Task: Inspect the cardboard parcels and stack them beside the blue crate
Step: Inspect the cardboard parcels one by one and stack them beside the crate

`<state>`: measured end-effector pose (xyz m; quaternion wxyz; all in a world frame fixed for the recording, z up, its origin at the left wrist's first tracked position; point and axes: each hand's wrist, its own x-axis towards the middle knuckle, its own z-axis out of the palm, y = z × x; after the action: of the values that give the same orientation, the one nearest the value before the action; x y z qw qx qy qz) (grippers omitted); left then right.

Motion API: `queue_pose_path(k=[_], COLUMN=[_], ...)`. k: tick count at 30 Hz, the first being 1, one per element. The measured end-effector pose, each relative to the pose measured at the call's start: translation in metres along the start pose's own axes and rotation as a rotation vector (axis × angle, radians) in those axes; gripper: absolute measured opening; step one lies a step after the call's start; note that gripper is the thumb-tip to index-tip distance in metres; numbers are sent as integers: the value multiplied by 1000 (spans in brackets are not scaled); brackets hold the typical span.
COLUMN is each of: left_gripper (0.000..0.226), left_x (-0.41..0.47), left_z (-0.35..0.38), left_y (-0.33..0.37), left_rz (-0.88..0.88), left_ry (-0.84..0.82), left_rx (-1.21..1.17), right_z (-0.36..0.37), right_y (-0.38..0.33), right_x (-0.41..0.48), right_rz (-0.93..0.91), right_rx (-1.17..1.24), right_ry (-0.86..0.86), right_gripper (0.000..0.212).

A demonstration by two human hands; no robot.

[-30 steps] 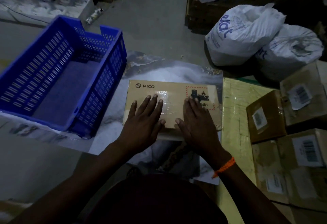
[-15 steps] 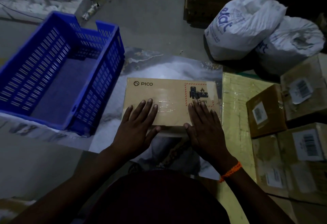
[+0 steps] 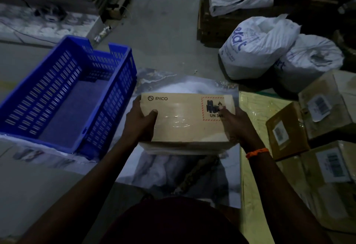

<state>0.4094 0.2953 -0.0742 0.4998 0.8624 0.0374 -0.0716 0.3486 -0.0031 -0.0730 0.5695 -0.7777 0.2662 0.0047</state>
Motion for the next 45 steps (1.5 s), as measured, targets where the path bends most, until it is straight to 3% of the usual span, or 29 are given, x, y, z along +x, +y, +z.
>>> queue_pose_path(k=[3,7,13,16,19,22,25,29,40,45], left_gripper=[64,45,64,52,50,61,63,65,66,67], left_x=[1,-17,-62,-81,-81,-57,-23,1,4,-40], left_z=[-3,0,7,7,7,19,43,69,70,50], left_y=[-3,-18,-85,-109,-113,-112,-87,-63,-65,-79], left_rz=[70,51,-11,5,41,288,462,442,399,575], left_ry=[71,136,97,56,69,87,-63,-185,-250,-310], left_rx=[-166,-292,-189,-92,-31,219,648,751,804,842], right_z=[-4,4,19,22,26,44,77,100,99,88], right_y=[1,33,90,120,126,96,66,50,54,84], right_x=[-4,-17,-59,-82,-84,-66,-31,8,14,-38], right_rz=[-83,-96,-52,-2,4,-243,-493,-416,-369,-528], right_rx=[87,139,134,126,-3,-253,-634,-895,-952,-1002], right_ry=[87,130,128,90,176,244,73,-113,-176,-174], right_gripper=[32,34,30,38,41,61,74,84,81,80])
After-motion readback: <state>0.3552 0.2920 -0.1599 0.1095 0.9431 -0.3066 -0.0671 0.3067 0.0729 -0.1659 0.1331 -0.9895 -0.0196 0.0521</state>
